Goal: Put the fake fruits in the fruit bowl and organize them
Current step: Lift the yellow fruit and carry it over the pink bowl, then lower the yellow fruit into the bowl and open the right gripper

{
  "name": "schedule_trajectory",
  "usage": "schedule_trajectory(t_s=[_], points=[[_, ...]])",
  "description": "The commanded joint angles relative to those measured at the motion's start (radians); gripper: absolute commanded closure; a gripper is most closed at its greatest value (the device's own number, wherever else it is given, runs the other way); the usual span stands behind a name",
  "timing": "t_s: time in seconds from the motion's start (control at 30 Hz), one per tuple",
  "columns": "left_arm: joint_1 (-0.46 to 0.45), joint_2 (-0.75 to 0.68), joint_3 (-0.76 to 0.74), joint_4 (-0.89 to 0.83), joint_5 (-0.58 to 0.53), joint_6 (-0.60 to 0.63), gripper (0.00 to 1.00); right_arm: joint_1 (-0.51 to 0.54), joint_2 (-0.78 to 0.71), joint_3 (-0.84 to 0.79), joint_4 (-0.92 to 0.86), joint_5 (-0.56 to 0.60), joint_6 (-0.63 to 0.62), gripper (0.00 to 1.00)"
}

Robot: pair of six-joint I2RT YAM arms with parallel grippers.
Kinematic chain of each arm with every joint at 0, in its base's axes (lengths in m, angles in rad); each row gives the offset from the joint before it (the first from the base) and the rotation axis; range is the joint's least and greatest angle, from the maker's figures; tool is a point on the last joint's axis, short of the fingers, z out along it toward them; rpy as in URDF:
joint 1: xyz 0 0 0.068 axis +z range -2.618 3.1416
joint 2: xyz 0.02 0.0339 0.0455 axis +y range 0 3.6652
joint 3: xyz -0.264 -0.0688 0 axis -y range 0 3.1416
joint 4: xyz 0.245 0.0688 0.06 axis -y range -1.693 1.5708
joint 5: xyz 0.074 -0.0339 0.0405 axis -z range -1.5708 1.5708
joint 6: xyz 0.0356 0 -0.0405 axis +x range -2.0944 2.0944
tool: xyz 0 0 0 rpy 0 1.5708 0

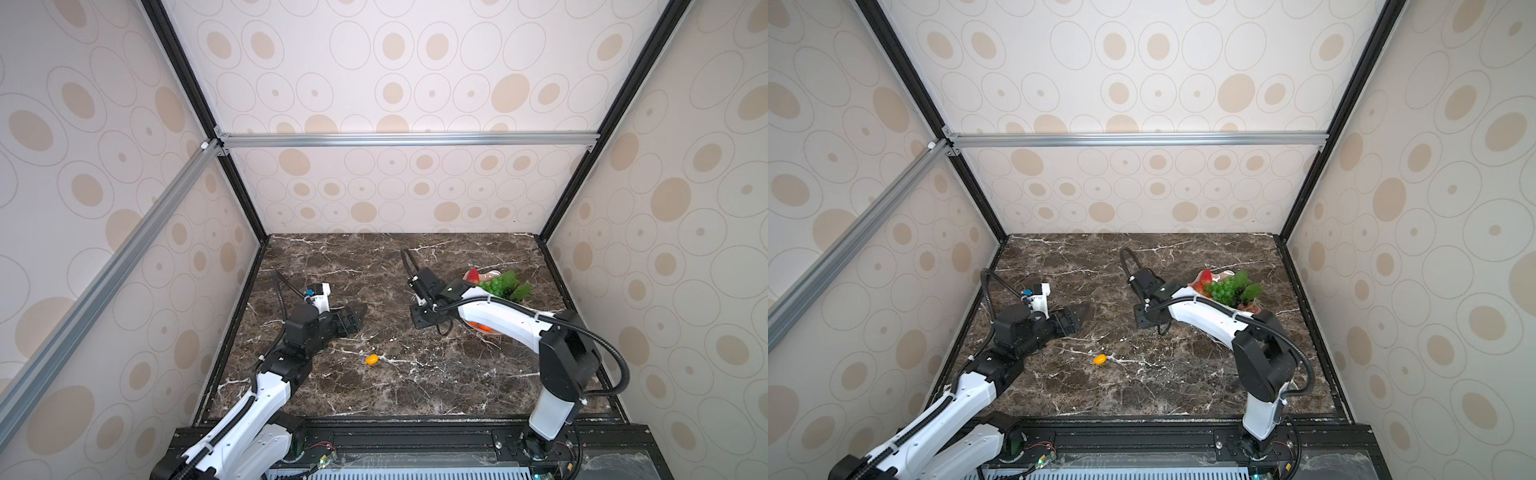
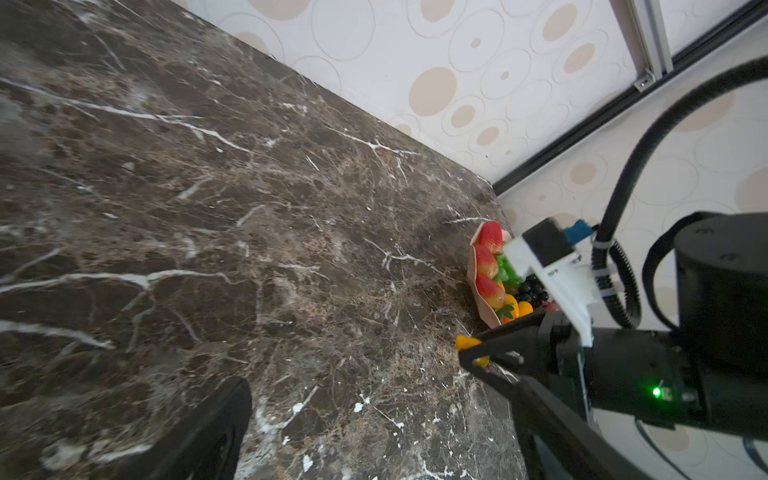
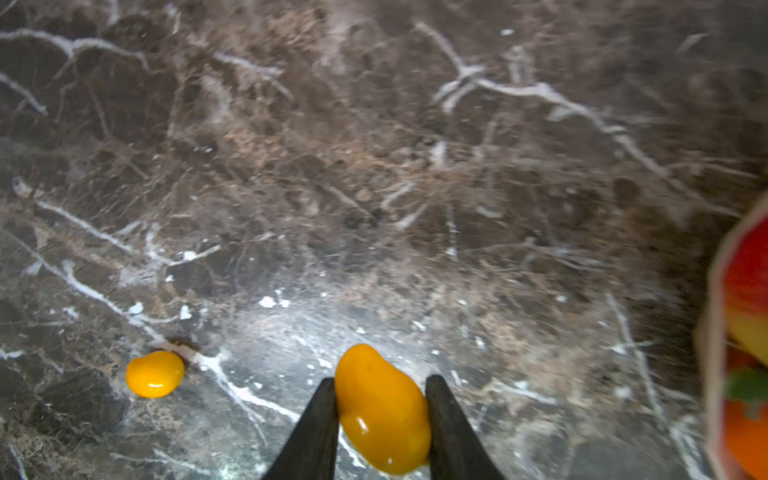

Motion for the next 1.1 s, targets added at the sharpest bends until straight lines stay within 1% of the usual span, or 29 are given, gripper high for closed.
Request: schedule_trajectory(t_s=[0.0, 0.13, 0.3, 0.53, 0.63, 0.8, 1.07], points=[[-0.080, 0.071, 0.056, 0.160, -0.055, -0.024, 0.01, -0.073, -0.078, -0.066, -0.007, 0.016, -0.014, 0.65], [-0.186, 0.200, 0.118, 0.245, -0.086, -0.027, 0.01, -0.196, -0.146, -0.136, 0.002, 0.000, -0.036, 0.65], [-0.303, 0.354, 0.222, 0.295, -0.109, -0.007, 0.01, -0.320, -0.184, -0.174, 0.001, -0.007, -0.070, 0.65], [-0.415, 0.516, 0.337, 0.320, -0.117, 0.011, 0.01, -0.418, -0.190, -0.193, 0.016, -0.008, -0.088, 0.65], [-0.442, 0.568, 0.375, 0.323, -0.104, 0.014, 0.01, -0.461, -0.160, -0.185, 0.026, -0.011, -0.092, 0.65], [-0.473, 0.622, 0.419, 0.320, -0.094, 0.020, 0.01, -0.477, -0.105, -0.160, 0.033, -0.002, -0.102, 0.65], [-0.479, 0.638, 0.429, 0.310, -0.090, 0.017, 0.01, -0.482, -0.049, -0.140, 0.027, 0.010, -0.109, 0.62]])
